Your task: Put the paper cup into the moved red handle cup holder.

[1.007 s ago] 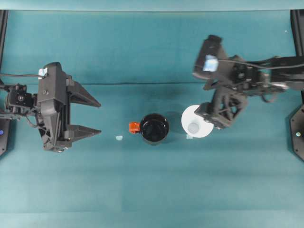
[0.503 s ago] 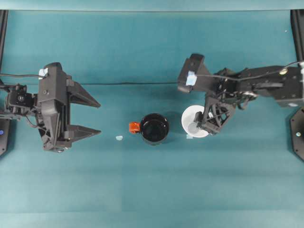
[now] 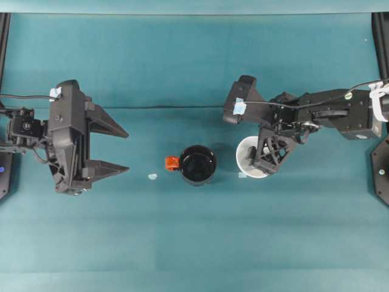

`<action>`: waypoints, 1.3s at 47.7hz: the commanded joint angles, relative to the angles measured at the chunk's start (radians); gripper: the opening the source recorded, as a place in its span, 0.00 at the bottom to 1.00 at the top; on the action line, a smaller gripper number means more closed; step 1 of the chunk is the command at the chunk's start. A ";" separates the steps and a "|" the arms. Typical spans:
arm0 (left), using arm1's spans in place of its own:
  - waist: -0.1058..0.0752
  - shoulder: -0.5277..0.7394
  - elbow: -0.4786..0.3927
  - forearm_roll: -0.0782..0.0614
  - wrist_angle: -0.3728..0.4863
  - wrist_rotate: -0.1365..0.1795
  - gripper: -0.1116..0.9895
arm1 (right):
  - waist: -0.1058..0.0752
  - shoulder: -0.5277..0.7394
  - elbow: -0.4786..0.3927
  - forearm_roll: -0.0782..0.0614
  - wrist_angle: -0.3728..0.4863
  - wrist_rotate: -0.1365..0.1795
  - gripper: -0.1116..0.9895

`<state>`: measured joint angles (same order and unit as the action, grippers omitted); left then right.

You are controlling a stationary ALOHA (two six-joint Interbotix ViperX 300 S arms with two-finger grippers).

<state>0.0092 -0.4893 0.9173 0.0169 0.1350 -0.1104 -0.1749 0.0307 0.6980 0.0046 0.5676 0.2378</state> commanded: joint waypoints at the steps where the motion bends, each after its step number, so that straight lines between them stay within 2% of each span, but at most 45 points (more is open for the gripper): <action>1: 0.002 -0.005 -0.011 0.003 -0.005 -0.002 0.92 | -0.002 -0.009 -0.025 0.002 -0.005 0.008 0.67; 9: 0.002 -0.003 -0.011 0.003 -0.005 -0.003 0.92 | -0.002 -0.012 -0.066 0.002 0.002 0.002 0.25; 12: 0.002 -0.005 -0.011 0.003 -0.005 -0.003 0.92 | -0.002 -0.011 -0.078 0.003 0.009 0.002 0.15; 17: 0.002 -0.005 -0.011 0.003 -0.005 -0.003 0.92 | 0.000 -0.008 -0.091 0.008 0.031 0.002 0.04; 28: 0.003 -0.005 -0.011 0.003 -0.005 -0.003 0.92 | 0.008 -0.009 -0.097 0.017 0.046 0.002 0.02; 38: 0.003 -0.005 -0.011 0.003 -0.005 -0.006 0.92 | 0.008 -0.012 -0.103 0.043 0.046 0.002 0.02; 42: 0.003 -0.005 -0.012 0.003 -0.005 -0.008 0.92 | 0.006 -0.021 -0.112 0.058 0.058 0.002 0.02; 47: 0.003 -0.005 -0.012 0.003 -0.005 -0.008 0.92 | 0.006 -0.052 -0.140 0.069 0.107 0.002 0.02; 56: 0.003 -0.005 -0.012 0.003 -0.005 -0.008 0.92 | -0.009 -0.127 -0.213 0.069 0.244 0.003 0.02; 62: 0.003 -0.005 -0.012 0.003 -0.005 -0.008 0.92 | -0.009 -0.169 -0.279 0.072 0.319 0.008 0.02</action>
<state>0.0107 -0.4893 0.9158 0.0184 0.1350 -0.1166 -0.1825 -0.0353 0.4771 0.0706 0.8498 0.2378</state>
